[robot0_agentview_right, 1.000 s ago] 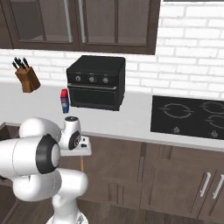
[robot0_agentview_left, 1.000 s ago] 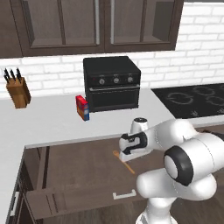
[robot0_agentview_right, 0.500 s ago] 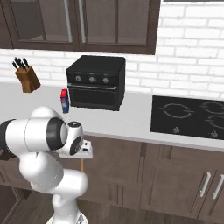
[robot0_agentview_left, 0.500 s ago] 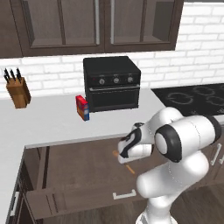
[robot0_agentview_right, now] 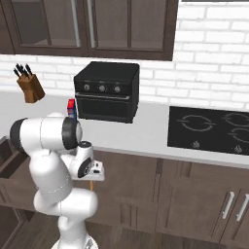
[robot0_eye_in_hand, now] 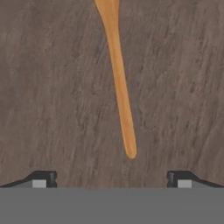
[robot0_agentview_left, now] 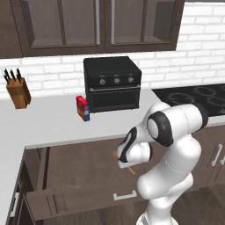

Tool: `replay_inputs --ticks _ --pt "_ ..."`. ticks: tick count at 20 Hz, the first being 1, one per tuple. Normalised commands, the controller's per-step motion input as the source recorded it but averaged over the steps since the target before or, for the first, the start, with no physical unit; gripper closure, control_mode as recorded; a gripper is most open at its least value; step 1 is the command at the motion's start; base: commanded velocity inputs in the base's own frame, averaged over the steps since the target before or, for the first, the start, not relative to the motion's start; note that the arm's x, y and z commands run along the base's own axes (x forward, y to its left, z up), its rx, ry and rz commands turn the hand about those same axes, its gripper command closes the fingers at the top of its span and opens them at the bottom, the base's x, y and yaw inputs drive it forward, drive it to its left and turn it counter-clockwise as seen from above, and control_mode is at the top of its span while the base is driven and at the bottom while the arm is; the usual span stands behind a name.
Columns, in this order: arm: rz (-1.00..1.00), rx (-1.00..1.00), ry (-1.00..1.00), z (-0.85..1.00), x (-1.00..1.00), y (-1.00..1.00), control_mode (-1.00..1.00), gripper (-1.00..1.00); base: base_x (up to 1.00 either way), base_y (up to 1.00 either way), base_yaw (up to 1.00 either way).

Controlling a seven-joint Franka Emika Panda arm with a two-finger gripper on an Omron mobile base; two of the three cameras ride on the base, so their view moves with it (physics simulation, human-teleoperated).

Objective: Pick the wooden spoon from the drawer and place it on the counter.

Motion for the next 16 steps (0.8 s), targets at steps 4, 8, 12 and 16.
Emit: replay_inputs --ticks 4,8,12,16 --pt "0.0 0.0 0.0 -0.26 0.18 -0.01 -1.0 -1.0 0.0 0.0 0.0" --pt "0.0 0.0 0.0 -0.27 0.24 0.0 -1.0 -1.0 0.0 0.0 0.0" --pt "0.0 0.0 0.0 -0.27 0.3 0.0 -1.0 -1.0 0.0 0.0 0.0" --pt "0.0 0.0 0.0 -0.27 0.31 0.0 -1.0 -1.0 0.0 0.0 0.0"
